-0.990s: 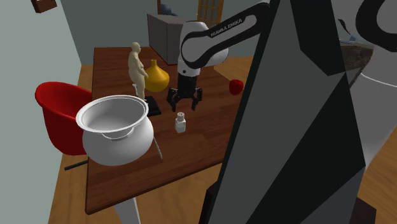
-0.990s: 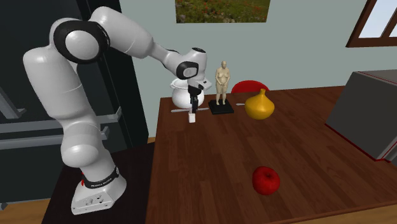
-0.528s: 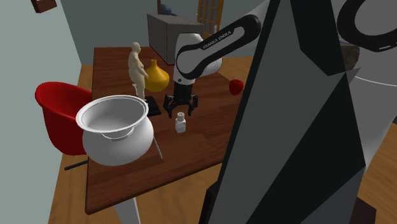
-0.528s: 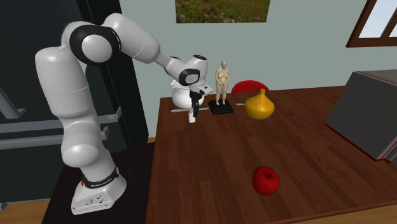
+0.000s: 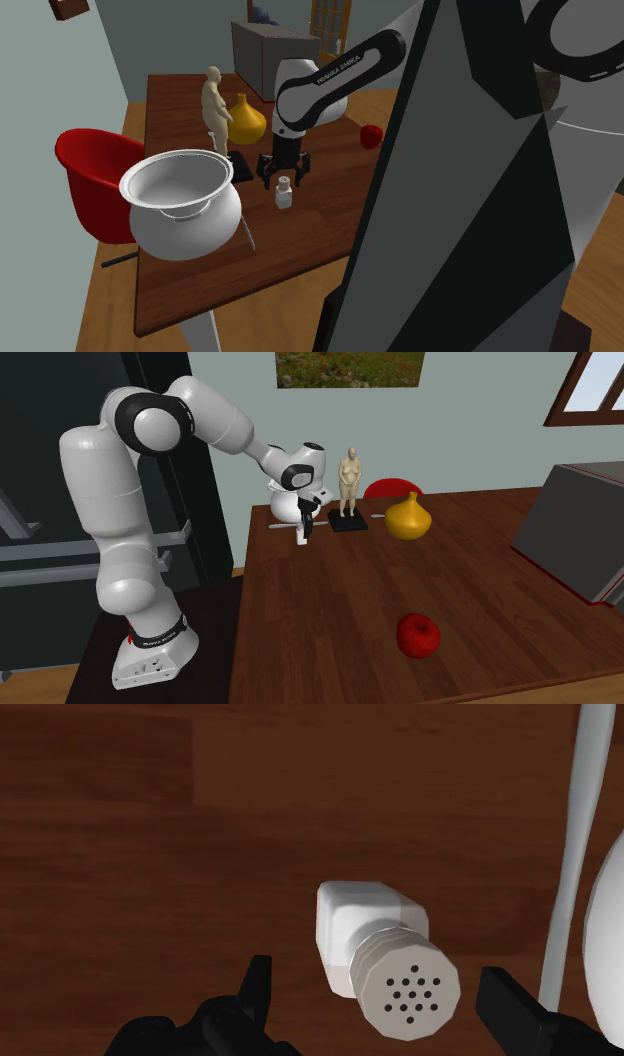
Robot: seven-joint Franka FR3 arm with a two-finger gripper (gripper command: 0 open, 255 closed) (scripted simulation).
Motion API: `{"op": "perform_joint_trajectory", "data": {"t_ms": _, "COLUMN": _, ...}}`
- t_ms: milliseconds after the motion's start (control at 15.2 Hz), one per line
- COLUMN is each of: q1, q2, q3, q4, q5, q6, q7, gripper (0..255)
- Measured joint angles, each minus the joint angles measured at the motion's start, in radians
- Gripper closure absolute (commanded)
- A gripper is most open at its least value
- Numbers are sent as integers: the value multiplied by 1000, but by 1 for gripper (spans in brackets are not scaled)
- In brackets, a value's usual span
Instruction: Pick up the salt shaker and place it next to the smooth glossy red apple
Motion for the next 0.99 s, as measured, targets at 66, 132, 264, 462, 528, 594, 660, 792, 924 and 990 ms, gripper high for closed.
{"op": "perform_joint_trajectory", "data": {"t_ms": 66, "q1": 0, "q2": 0, "q3": 0, "q4": 0, "q5": 0, "q6": 0, "q7": 0, "gripper": 255}}
{"op": "perform_joint_trajectory", "data": {"t_ms": 132, "q1": 0, "q2": 0, "q3": 0, "q4": 0, "q5": 0, "q6": 0, "q7": 0, "gripper": 255}}
{"op": "perform_joint_trajectory", "data": {"t_ms": 264, "q1": 0, "q2": -1, "q3": 0, "q4": 0, "q5": 0, "q6": 0, "q7": 0, "gripper": 255}}
{"op": "perform_joint_trajectory", "data": {"t_ms": 462, "q1": 0, "q2": -1, "q3": 0, "q4": 0, "q5": 0, "q6": 0, "q7": 0, "gripper": 255}}
{"op": "perform_joint_trajectory", "data": {"t_ms": 528, "q1": 0, "q2": -1, "q3": 0, "q4": 0, "q5": 0, "q6": 0, "q7": 0, "gripper": 255}}
{"op": "perform_joint_trajectory", "data": {"t_ms": 594, "q1": 0, "q2": -1, "q3": 0, "q4": 0, "q5": 0, "q6": 0, "q7": 0, "gripper": 255}}
{"op": "perform_joint_trajectory", "data": {"t_ms": 660, "q1": 0, "q2": -1, "q3": -1, "q4": 0, "q5": 0, "q6": 0, "q7": 0, "gripper": 255}}
{"op": "perform_joint_trajectory", "data": {"t_ms": 792, "q1": -1, "q2": -4, "q3": 0, "q4": 3, "q5": 0, "q6": -6, "q7": 0, "gripper": 255}}
{"op": "perform_joint_trajectory", "data": {"t_ms": 924, "q1": -1, "q2": -17, "q3": 0, "q4": 9, "q5": 1, "q6": -25, "q7": 1, "gripper": 255}}
{"op": "perform_joint_trajectory", "data": {"t_ms": 990, "q1": -2, "q2": -22, "q3": -1, "q4": 14, "q5": 2, "q6": -35, "q7": 1, "gripper": 255}}
